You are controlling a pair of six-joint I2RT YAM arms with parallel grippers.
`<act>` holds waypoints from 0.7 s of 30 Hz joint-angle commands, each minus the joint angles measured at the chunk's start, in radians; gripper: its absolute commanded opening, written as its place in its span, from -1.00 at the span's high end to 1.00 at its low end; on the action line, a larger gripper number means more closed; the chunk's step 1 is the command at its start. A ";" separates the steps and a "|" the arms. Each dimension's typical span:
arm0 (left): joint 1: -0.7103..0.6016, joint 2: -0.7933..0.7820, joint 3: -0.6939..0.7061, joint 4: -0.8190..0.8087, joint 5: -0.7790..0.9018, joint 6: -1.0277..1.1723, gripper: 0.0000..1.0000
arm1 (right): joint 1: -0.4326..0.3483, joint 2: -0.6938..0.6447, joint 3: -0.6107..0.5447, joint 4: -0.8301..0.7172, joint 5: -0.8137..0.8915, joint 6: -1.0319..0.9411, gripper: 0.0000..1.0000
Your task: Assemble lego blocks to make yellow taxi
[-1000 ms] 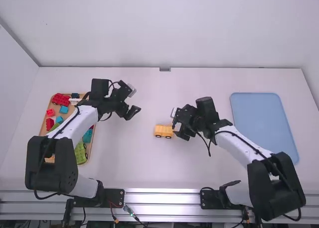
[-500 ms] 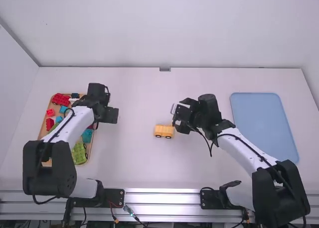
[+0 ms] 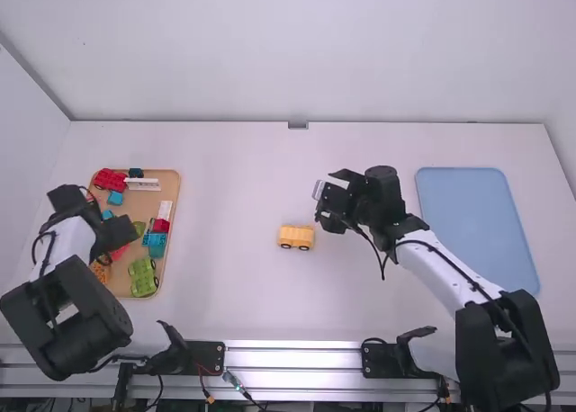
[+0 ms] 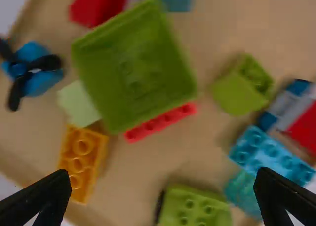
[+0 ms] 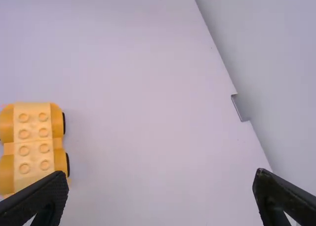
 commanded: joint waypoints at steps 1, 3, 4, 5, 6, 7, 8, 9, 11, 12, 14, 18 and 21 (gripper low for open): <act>0.067 0.020 -0.009 -0.007 -0.008 0.013 -0.98 | -0.005 -0.007 0.014 0.011 -0.006 0.006 -0.98; 0.111 0.031 -0.009 -0.010 -0.022 0.056 -0.98 | 0.001 -0.007 0.014 0.025 -0.005 0.005 -0.98; 0.134 0.038 -0.009 -0.011 -0.011 0.097 -0.98 | 0.006 -0.007 0.014 0.034 -0.006 0.005 -0.98; 0.152 0.044 -0.009 -0.016 -0.001 0.128 -0.98 | 0.008 -0.007 0.014 0.044 -0.005 0.006 -0.98; 0.174 0.053 -0.009 -0.018 0.012 0.161 -0.98 | 0.010 -0.007 0.014 0.053 -0.005 0.005 -0.98; 0.184 0.057 -0.009 -0.018 0.013 0.165 -0.98 | 0.013 -0.007 0.015 0.055 -0.004 0.005 -0.98; 0.198 0.062 -0.009 -0.018 0.006 0.164 -0.98 | 0.012 -0.007 0.020 0.052 -0.005 0.005 -0.98; 0.207 0.065 -0.009 -0.018 0.007 0.165 -0.98 | 0.010 -0.007 0.025 0.046 -0.005 0.006 -0.98; 0.211 0.066 -0.009 -0.018 0.006 0.164 -0.98 | 0.012 -0.007 0.032 0.039 -0.005 0.005 -0.98; 0.212 0.066 -0.009 -0.017 0.006 0.164 -0.98 | 0.012 -0.007 0.034 0.039 -0.005 0.005 -0.98; 0.212 0.066 -0.009 0.003 0.008 0.154 -0.98 | 0.006 -0.007 0.040 0.039 -0.004 0.005 -0.98; 0.195 0.066 -0.009 0.026 0.039 0.201 -0.98 | -0.018 -0.007 0.045 0.046 -0.005 0.005 -0.98; 0.194 0.067 -0.009 0.001 0.159 0.356 -0.98 | -0.034 -0.007 0.045 0.047 -0.010 0.005 -0.98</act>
